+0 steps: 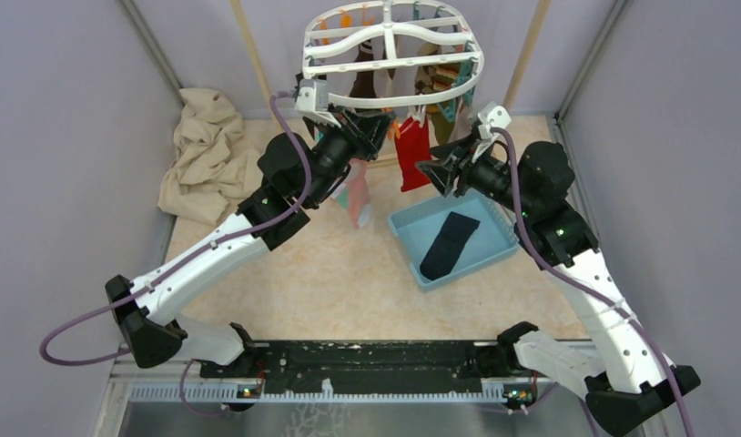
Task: Clip the socks to the hanger
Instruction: Open the clamp at the hanger.
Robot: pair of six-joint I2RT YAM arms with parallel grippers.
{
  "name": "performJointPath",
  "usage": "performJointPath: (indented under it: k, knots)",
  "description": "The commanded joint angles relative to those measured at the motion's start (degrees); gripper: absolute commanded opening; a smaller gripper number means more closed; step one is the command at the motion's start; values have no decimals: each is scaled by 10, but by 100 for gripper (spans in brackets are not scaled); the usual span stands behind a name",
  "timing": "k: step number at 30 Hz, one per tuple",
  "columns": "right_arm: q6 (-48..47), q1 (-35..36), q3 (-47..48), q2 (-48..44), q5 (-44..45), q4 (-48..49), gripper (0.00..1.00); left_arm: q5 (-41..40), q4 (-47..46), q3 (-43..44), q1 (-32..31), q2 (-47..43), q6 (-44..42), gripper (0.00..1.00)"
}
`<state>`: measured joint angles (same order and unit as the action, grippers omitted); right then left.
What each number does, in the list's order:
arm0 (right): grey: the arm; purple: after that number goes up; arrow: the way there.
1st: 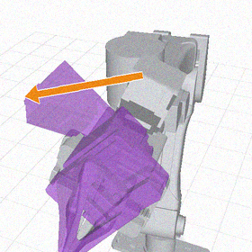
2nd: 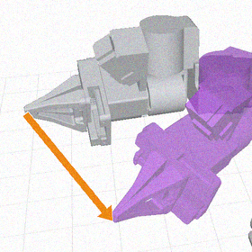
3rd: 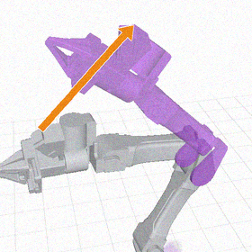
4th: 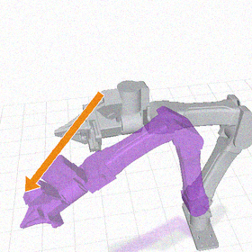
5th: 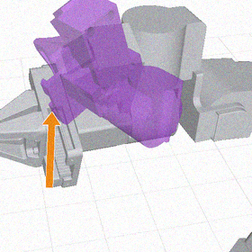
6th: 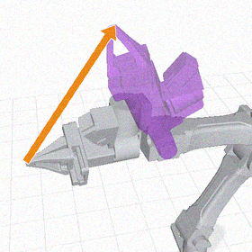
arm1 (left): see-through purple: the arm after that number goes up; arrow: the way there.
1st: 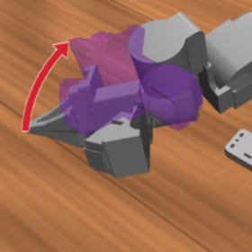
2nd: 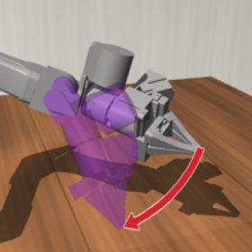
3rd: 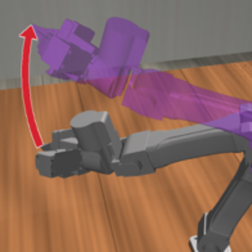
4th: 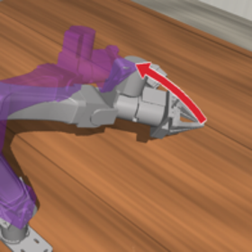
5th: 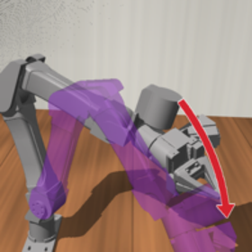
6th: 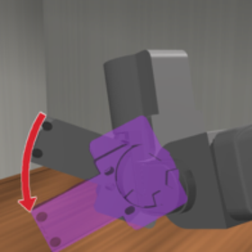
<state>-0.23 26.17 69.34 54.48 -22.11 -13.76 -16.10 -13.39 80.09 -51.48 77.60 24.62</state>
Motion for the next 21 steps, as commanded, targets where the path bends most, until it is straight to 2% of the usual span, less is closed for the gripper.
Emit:
performJointPath:
  k: [1, 16, 21]
  knots:
    - [66, -1, 12, 22, -114, 70, 41, 30, -19, -3, -2, -16, 3, 0]
    - [99, -1, 63, 81, -139, 121, 40, 104, -25, -11, -2, -12, 10, 0]
    - [102, -1, 70, 92, -138, 128, 34, 113, -26, -12, -2, -11, 11, 0]
